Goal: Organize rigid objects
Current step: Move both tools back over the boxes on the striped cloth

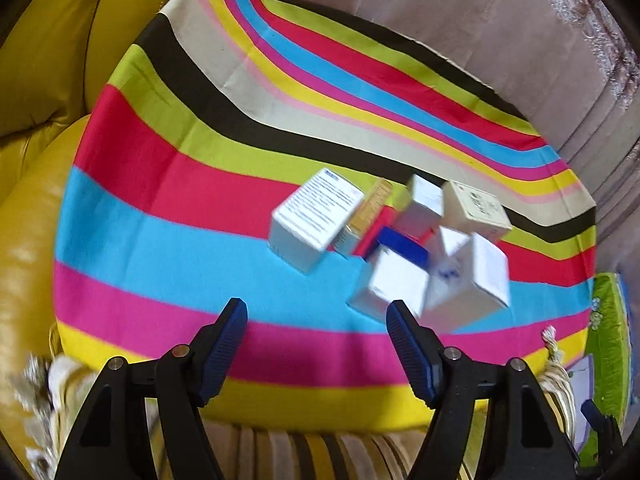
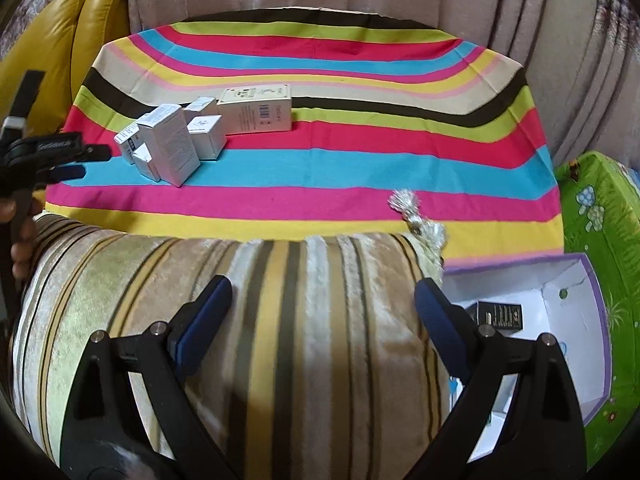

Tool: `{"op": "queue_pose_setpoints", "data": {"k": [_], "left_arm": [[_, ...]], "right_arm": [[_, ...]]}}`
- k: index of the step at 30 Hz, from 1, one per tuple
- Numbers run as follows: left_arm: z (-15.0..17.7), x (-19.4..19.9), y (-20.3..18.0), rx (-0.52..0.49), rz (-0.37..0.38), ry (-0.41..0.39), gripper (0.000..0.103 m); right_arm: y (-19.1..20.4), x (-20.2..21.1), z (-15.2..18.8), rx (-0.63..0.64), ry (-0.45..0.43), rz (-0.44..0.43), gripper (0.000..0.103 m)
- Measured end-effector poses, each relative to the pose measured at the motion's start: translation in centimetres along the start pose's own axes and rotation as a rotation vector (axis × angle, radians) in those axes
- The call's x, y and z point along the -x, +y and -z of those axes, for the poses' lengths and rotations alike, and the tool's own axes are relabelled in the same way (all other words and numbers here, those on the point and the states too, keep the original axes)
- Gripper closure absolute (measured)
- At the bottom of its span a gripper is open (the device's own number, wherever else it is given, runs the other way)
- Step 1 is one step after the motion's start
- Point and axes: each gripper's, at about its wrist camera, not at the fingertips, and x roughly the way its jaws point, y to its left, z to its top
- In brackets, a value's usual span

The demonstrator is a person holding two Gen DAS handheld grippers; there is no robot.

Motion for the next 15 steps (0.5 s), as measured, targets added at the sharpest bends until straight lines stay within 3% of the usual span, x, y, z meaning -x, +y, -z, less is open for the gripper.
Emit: {"op": "queue_pose_setpoints", "data": {"k": [15], "left_arm": [[-3.3, -3.9, 0.3, -0.134, -0.062, 0.061, 0.03]], "right_arm": [[5.7, -3.3, -5.8, 0.078, 0.004, -0.092, 0.009]]}}
